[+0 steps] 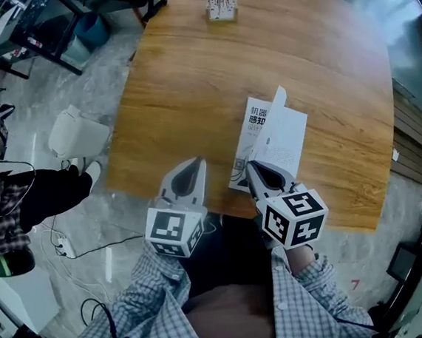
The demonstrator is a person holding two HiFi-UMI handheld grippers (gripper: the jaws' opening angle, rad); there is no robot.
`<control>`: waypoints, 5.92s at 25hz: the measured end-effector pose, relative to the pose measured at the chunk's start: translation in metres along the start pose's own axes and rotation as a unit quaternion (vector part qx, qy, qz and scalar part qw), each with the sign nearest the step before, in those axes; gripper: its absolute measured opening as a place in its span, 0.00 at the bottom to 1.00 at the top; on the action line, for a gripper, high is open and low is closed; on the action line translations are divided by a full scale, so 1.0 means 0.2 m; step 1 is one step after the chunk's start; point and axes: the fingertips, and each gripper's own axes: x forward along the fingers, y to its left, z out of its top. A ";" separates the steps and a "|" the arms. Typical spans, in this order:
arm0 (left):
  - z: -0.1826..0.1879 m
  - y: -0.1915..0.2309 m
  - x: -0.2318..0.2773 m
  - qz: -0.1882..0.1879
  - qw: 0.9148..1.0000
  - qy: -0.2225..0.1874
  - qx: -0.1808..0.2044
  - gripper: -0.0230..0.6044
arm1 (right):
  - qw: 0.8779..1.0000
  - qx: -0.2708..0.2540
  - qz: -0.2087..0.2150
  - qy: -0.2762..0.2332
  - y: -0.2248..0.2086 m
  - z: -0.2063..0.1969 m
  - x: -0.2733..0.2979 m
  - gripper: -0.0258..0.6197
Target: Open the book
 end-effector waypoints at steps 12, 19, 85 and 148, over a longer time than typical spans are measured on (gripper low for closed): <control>0.01 0.18 -0.08 0.042 0.999 -0.005 -0.018 0.05 | 0.998 -0.028 0.048 0.036 0.17 -0.02 0.23 0.07; -0.01 0.29 -0.12 0.063 0.998 -0.005 -0.030 0.05 | 0.995 -0.039 0.070 0.064 0.25 -0.07 0.37 0.07; 0.08 -0.11 0.10 -0.050 0.998 -0.006 0.033 0.05 | 0.987 -0.025 -0.062 -0.149 -0.19 0.09 0.05 0.08; 0.12 -0.40 -0.39 -0.084 0.990 -0.079 0.082 0.05 | 0.934 -0.041 -0.196 -0.296 -0.16 -0.14 -0.83 0.07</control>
